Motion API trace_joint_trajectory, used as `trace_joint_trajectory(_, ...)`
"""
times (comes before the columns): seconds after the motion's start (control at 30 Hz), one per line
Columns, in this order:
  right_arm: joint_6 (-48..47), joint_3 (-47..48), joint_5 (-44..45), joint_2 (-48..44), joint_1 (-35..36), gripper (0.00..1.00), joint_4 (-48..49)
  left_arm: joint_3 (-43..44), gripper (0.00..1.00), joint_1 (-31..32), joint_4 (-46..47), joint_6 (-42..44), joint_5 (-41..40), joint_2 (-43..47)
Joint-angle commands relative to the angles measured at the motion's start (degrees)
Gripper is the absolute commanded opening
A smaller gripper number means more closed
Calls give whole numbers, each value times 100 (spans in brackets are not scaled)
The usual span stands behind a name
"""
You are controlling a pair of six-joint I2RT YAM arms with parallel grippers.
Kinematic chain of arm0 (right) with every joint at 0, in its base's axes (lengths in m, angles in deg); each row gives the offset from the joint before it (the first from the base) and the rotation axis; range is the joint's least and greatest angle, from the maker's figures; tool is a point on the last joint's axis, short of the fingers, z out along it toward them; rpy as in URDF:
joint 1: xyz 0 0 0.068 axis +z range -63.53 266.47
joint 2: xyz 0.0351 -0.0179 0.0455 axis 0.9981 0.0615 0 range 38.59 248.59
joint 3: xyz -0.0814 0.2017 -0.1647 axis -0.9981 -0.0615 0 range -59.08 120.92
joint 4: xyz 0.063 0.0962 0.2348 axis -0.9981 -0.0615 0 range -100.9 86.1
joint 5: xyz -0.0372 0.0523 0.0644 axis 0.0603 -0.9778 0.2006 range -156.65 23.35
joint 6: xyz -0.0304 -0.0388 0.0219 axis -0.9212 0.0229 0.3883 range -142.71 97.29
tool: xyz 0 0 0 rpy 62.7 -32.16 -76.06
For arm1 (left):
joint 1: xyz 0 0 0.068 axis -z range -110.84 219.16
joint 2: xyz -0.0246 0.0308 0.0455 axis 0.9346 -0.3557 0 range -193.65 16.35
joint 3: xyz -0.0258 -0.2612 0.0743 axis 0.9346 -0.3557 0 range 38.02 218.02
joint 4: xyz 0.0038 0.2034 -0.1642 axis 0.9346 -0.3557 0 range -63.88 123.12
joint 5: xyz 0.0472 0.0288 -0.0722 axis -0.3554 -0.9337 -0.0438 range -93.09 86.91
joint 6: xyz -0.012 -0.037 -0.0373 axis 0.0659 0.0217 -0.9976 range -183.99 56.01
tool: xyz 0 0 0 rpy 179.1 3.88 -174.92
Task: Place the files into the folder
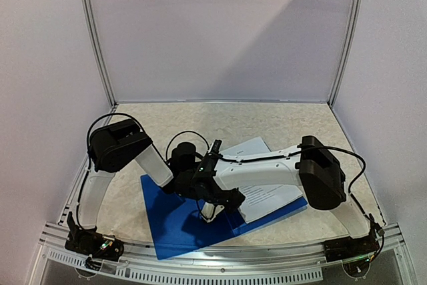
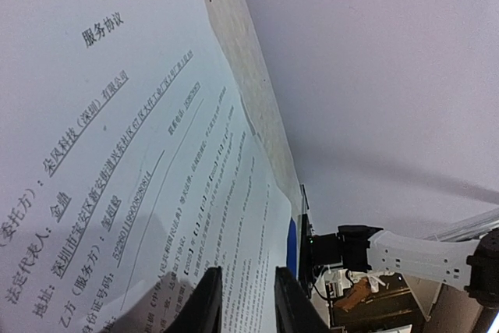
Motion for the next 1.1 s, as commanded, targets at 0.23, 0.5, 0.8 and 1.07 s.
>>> trace_joint_trajectory(0.23, -323, -550, -2450, -442, 106, 5, 1281, -321, 25, 167, -866, -47, 14, -692)
trace_joint_trajectory(0.5, -109, -856, -2353, -808, -112, 6, 1581, -303, 24, 167, -823, -96, 5, -703)
trace_joint_trajectory(0.8, 197, -1140, -1839, -1565, -205, 21, 1942, -266, 24, 175, -968, 9, 26, -453)
trace_joint_trajectory(1.07, 345, -1137, -1663, -2019, -457, 29, 2116, -83, 25, 175, -1671, 409, -28, 152)
